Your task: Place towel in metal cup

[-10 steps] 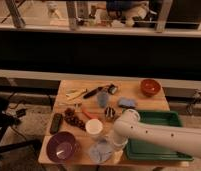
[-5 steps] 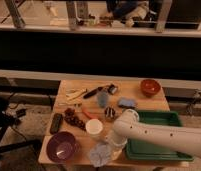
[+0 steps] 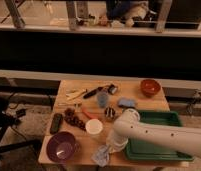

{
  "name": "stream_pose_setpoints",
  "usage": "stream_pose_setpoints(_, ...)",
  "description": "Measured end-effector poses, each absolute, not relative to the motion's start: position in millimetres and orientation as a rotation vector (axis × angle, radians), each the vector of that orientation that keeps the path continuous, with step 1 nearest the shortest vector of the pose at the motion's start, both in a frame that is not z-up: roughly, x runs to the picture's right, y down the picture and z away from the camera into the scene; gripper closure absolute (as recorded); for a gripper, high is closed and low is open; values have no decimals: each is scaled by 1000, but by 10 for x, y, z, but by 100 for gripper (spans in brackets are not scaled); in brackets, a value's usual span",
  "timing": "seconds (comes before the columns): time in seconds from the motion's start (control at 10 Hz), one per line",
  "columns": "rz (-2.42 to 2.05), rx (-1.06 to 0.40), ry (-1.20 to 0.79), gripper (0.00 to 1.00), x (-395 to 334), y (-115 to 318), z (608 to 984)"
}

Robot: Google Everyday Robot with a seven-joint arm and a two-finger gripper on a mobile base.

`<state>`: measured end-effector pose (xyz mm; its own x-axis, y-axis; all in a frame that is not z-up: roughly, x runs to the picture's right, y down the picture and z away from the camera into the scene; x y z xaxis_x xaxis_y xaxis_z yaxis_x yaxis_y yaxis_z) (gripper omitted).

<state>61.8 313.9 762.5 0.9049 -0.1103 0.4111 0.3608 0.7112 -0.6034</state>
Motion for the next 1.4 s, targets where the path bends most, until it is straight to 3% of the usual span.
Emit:
stream_pose_setpoints(0.4,-228,-717,-391,84,738,2879,7435)
stream_pose_setpoints(1.4,-177,-544,-350,84,876,1657,6775)
